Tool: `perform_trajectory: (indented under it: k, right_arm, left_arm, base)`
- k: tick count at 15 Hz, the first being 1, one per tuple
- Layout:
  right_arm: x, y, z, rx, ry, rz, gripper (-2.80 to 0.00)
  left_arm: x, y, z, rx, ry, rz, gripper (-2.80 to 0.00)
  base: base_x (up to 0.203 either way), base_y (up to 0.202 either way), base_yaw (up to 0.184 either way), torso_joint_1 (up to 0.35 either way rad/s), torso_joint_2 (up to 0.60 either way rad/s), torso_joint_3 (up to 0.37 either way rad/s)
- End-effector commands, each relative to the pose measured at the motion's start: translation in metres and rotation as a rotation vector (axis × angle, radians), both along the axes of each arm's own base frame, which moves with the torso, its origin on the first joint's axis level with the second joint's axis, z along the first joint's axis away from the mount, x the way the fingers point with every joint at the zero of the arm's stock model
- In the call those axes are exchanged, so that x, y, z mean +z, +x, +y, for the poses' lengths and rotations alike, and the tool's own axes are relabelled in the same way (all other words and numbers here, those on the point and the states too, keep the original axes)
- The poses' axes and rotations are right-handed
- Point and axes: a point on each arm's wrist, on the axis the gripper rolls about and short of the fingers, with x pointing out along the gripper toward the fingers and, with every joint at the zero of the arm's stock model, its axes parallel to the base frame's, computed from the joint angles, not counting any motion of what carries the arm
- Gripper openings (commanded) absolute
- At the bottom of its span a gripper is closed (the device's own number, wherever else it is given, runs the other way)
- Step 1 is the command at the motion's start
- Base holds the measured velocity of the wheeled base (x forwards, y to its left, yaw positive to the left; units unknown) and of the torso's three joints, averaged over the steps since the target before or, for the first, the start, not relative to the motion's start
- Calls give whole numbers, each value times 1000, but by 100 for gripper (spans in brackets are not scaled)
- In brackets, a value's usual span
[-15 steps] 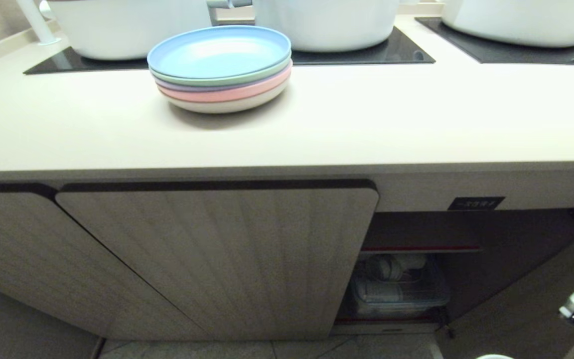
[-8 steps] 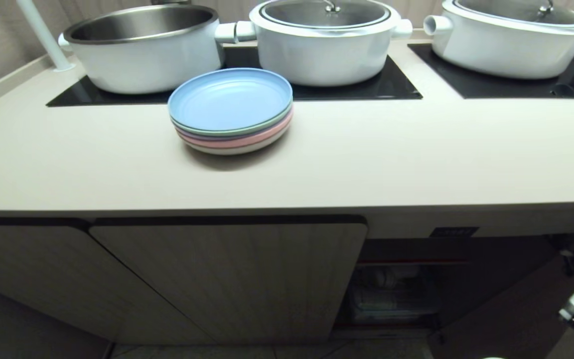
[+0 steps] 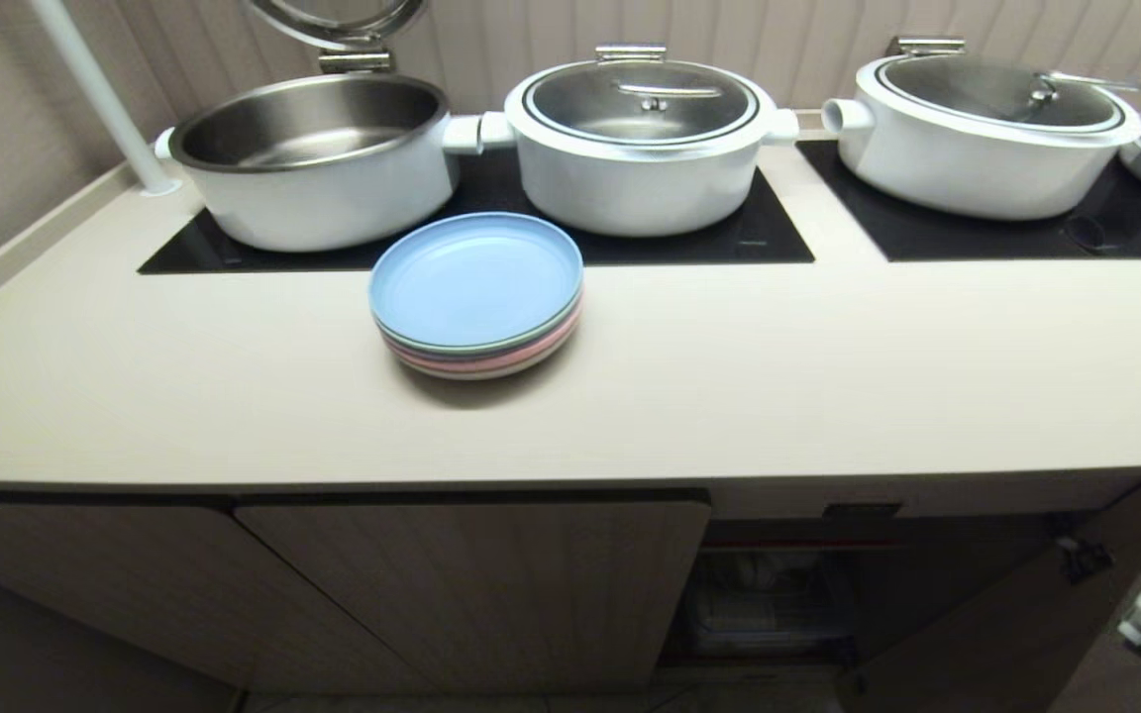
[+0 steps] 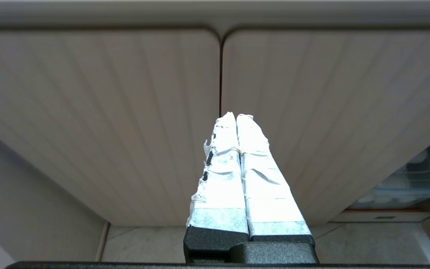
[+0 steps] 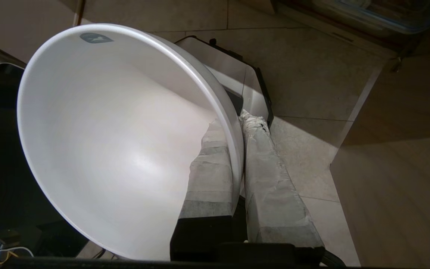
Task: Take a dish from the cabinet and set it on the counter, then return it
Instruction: Place it on the table
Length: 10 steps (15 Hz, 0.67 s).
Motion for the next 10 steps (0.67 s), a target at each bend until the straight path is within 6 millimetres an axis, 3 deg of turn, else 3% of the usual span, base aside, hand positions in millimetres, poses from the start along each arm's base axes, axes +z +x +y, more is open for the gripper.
perform_trajectory:
  k: [1, 4, 10]
  right_arm:
    - [0, -1, 0, 0, 1, 2, -280]
    - [1, 0, 0, 0, 3, -1, -280]
    - [1, 0, 0, 0, 3, -1, -280]
  left_arm:
    - [0, 0, 0, 0, -1, -1, -280]
    - [0, 0, 0, -1, -1, -1, -280]
    - [0, 0, 0, 0, -1, -1, -280]
  base:
    - [0, 0, 0, 272, -622, -320]
    - [0, 0, 0, 258, -539, -286]
    - [0, 0, 0, 174, -357, -188]
